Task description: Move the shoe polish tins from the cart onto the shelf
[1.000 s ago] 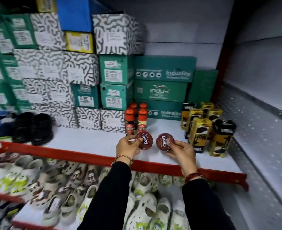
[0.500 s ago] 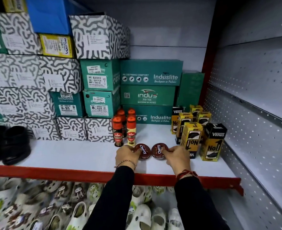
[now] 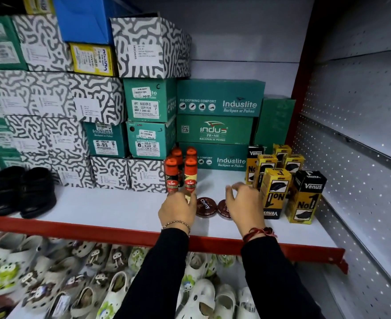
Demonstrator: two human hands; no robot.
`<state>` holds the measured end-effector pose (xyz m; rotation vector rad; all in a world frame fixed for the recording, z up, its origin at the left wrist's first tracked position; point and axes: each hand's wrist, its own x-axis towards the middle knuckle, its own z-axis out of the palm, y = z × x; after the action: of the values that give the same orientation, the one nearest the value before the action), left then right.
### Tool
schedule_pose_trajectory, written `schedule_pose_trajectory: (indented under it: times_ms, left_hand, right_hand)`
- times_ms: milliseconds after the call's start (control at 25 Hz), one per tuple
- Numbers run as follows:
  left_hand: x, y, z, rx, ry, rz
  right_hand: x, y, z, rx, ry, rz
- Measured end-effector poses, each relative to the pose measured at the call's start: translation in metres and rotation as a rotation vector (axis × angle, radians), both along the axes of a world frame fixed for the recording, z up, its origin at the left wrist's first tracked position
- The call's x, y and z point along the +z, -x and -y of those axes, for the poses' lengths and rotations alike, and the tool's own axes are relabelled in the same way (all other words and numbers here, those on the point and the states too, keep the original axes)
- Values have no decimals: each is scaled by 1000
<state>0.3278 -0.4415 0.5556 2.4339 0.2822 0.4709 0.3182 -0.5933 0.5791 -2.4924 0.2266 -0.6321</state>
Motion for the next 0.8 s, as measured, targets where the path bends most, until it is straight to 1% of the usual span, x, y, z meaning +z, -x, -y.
schedule_pose_trajectory:
  times_ms: [80,160,240,320,440,560,680,800]
  left_hand:
    - [11,11,-13,24,-86,146]
    - [21,18,-28,69,-209,256]
    - [27,25,-46,135,-311,324]
    - [30,35,-65,165,-337,359]
    - [28,57,-98,192,-375,359]
    - [22,86,-132,266,-396,320]
    - [8,124,-167,399,-394,277]
    - [-17,174,-211,540,-357,196]
  right_hand:
    - [4,-4,-11,156,11,96]
    - [8,-8,-26,267,92,148]
    - [16,-9,-46,330,163,217]
    - [22,-7,-70,389,187,270]
    - [24,-1,-109,506,190,299]
    - [15,10,-152,634,182,318]
    - [-2,28,-199,769,158,296]
    - [-27,58,-254,943,162,227]
